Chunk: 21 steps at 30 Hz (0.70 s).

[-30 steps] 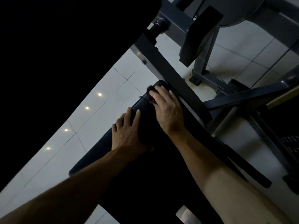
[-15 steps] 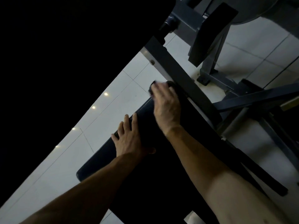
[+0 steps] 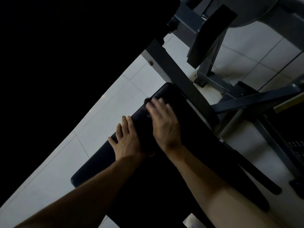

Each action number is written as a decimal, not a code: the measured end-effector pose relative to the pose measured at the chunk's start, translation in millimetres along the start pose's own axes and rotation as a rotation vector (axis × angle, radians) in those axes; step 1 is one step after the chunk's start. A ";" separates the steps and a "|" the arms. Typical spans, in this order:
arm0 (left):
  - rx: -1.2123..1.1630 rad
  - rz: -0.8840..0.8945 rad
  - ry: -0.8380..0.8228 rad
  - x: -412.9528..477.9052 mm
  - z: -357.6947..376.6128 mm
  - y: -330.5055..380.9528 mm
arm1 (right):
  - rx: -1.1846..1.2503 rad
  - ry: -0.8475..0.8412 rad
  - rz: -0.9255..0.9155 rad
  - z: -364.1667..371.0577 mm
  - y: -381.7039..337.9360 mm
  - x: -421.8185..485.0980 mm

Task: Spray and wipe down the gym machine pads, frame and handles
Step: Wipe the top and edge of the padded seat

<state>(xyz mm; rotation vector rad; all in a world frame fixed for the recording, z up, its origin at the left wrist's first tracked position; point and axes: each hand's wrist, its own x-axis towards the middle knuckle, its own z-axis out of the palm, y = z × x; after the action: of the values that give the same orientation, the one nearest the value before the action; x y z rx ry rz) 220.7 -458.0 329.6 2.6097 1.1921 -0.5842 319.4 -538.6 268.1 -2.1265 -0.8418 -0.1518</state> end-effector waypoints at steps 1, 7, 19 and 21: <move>-0.006 -0.002 -0.007 0.2 0.0 0.3 | 0.001 -0.042 -0.102 0.5 -1.7 -14.6; 0.001 0.027 -0.003 -1.9 2.3 -4.4 | -0.061 -0.018 -0.060 -27.7 55.7 14.3; 0.017 -0.002 -0.046 -2.4 1.0 1.7 | -0.075 -0.140 -0.206 -26.5 39.9 -29.5; 0.006 0.002 -0.047 -3.1 1.9 -1.1 | -0.074 -0.058 -0.022 -35.8 55.8 -5.7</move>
<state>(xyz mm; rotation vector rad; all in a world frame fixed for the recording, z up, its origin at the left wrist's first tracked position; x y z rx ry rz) 217.5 -460.1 329.2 2.5869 1.1756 -0.6454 355.5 -592.2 252.7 -2.2005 -0.9068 -0.1356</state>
